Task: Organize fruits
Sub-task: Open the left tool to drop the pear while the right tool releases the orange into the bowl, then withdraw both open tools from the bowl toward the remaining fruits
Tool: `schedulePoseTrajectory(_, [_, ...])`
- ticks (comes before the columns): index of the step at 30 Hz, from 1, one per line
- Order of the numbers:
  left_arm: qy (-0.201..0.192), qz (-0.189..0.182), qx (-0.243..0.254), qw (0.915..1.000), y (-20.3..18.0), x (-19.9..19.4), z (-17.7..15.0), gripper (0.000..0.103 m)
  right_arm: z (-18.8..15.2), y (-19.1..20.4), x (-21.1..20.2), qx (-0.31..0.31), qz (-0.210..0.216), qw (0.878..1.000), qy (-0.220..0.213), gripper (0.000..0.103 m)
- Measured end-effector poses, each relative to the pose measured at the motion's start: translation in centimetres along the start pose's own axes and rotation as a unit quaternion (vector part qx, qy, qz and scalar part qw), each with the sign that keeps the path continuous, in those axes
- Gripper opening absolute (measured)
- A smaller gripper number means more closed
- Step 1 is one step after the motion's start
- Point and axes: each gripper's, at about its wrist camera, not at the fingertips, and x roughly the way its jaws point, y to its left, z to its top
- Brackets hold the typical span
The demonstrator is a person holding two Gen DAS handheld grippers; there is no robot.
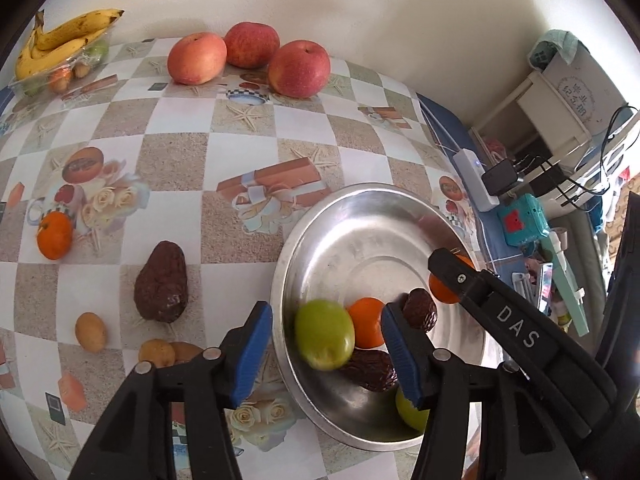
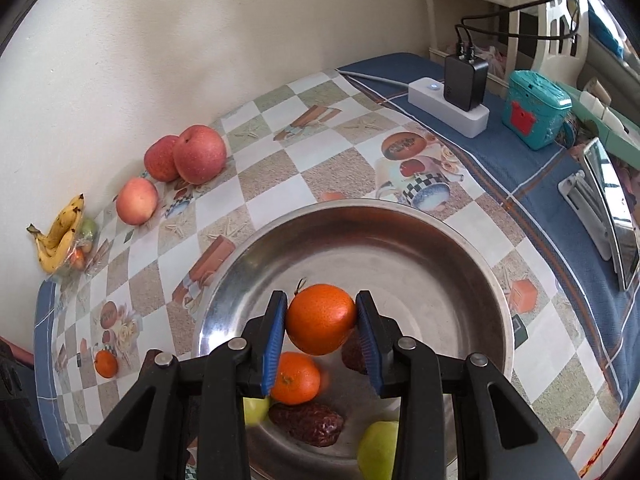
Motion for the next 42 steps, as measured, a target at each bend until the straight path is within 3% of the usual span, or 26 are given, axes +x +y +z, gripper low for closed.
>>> schedulePoseTrajectory(12, [0.002,0.048,-0.015,0.9987,2.6,-1.0,0.0,0.063,-0.7,0.2,-0.5,-0.026,-0.011,1.0,-0.005,0.037])
schedulePoseTrajectory(18, [-0.002,0.082,-0.02,0.9964,4.1,-2.3,0.0,0.07,-1.8,0.7,-0.5,-0.054,-0.012,0.998,0.001,0.037])
schedulePoseTrajectory(24, [0.027,0.164,-0.045,0.9851,6.3,-2.6,-0.8,0.073,-2.9,1.6,-0.4,-0.091,-0.019,0.996,0.009,0.037])
schedulePoseTrajectory(32, [0.035,0.171,-0.083,0.9811,8.6,-3.7,-1.3,0.077,-3.6,2.4,-0.7,-0.115,-0.032,0.993,0.016,0.038])
schedulePoseTrajectory(42, [0.035,0.171,-0.099,0.9796,9.8,-3.9,-0.9,0.082,-1.6,3.1,-1.3,-0.086,-0.08,0.992,0.032,0.038])
